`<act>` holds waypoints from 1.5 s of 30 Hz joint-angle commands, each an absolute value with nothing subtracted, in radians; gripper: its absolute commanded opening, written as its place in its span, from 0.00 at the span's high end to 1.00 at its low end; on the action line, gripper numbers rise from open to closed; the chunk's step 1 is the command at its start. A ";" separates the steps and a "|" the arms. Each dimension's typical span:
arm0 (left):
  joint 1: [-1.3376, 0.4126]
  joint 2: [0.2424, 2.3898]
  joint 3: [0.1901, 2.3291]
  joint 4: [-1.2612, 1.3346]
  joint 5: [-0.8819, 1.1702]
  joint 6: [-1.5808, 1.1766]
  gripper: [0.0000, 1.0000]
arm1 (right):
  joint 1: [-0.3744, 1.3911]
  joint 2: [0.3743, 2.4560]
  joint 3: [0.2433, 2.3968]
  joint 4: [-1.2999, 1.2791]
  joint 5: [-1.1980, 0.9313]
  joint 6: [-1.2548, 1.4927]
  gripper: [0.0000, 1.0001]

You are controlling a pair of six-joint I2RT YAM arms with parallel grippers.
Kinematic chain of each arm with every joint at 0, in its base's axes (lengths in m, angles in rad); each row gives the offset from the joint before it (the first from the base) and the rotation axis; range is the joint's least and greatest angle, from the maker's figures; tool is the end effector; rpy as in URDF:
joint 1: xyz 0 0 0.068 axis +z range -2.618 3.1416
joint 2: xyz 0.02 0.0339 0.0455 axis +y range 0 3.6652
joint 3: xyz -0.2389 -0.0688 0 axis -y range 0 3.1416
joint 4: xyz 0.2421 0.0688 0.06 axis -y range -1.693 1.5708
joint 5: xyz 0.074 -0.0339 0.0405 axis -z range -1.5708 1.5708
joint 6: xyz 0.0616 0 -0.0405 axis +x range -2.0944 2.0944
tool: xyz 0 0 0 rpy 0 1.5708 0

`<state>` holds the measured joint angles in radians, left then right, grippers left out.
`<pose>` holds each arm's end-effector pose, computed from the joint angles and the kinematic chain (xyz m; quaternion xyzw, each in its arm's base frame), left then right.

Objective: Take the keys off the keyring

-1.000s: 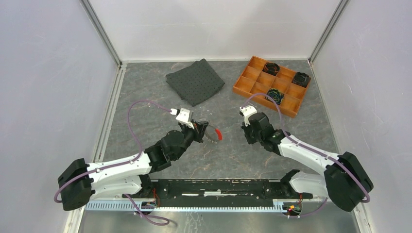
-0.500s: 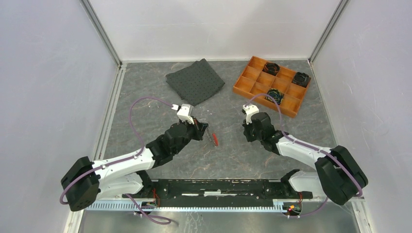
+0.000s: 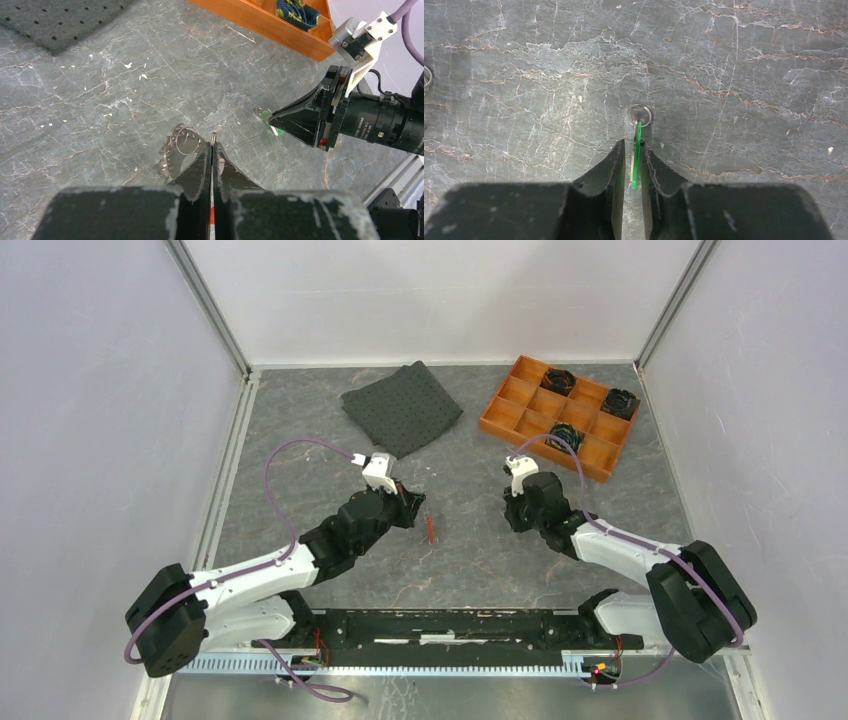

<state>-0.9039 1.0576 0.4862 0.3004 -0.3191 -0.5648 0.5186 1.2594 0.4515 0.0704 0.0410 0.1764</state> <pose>0.1800 -0.1974 0.2057 0.0379 0.7910 -0.3064 0.5282 0.2252 0.1256 0.1162 -0.1475 0.9023 0.1202 0.3868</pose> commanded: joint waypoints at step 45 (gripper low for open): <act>-0.698 1.262 0.459 0.279 -0.394 -0.658 0.86 | 0.509 0.883 0.610 -0.127 -0.025 0.161 0.02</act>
<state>-0.7208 1.2228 0.4210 0.2161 -0.3668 -0.6319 0.5140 0.8845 0.5465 -0.1532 0.0254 0.1616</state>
